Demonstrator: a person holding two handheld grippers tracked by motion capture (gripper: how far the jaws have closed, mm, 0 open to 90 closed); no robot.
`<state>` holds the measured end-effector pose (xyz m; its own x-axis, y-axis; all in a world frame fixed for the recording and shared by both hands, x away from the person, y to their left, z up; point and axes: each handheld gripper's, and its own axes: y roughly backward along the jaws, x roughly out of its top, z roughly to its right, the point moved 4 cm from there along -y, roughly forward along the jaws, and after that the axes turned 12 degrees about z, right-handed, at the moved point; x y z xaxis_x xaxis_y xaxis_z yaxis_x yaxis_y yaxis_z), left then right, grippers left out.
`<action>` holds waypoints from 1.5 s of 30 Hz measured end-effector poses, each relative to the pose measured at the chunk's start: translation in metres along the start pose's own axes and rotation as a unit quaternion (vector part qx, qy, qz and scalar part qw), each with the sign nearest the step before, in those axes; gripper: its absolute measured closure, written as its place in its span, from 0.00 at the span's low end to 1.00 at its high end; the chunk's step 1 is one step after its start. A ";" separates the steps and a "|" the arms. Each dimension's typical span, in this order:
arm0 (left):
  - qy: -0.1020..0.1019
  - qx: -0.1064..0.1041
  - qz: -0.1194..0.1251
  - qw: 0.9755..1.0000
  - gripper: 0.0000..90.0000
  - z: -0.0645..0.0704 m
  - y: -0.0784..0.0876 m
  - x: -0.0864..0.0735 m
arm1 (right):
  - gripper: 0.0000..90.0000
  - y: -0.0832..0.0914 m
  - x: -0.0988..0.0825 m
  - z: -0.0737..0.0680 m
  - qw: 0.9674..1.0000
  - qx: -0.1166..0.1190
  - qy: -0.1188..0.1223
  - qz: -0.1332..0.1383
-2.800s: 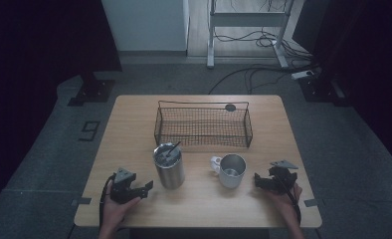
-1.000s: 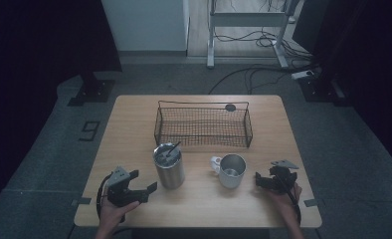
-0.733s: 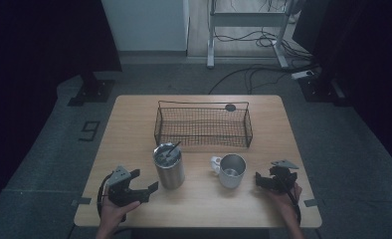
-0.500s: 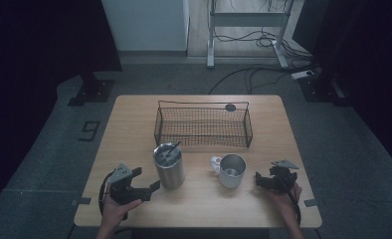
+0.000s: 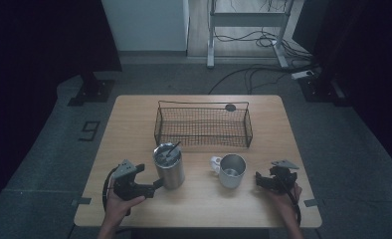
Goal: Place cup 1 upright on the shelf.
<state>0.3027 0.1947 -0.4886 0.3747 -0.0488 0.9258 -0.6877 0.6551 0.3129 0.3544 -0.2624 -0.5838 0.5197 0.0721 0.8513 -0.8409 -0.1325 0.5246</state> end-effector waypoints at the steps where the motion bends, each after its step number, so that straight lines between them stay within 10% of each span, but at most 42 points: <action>1: -0.001 -0.001 0.000 1.000 0.03 0.000 -0.001 0.001 | 0.04 0.000 0.000 0.000 1.000 0.000 0.000 0.000; 45: -0.029 0.000 -0.014 0.999 0.00 0.007 -0.049 0.012 | 0.05 0.000 0.000 0.000 1.000 -0.001 -0.002 0.001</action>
<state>0.3366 0.1573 -0.4915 0.3577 -0.1113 0.9272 -0.6774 0.6525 0.3397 0.3540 -0.2622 -0.5837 0.5192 0.0684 0.8519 -0.8418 -0.1314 0.5235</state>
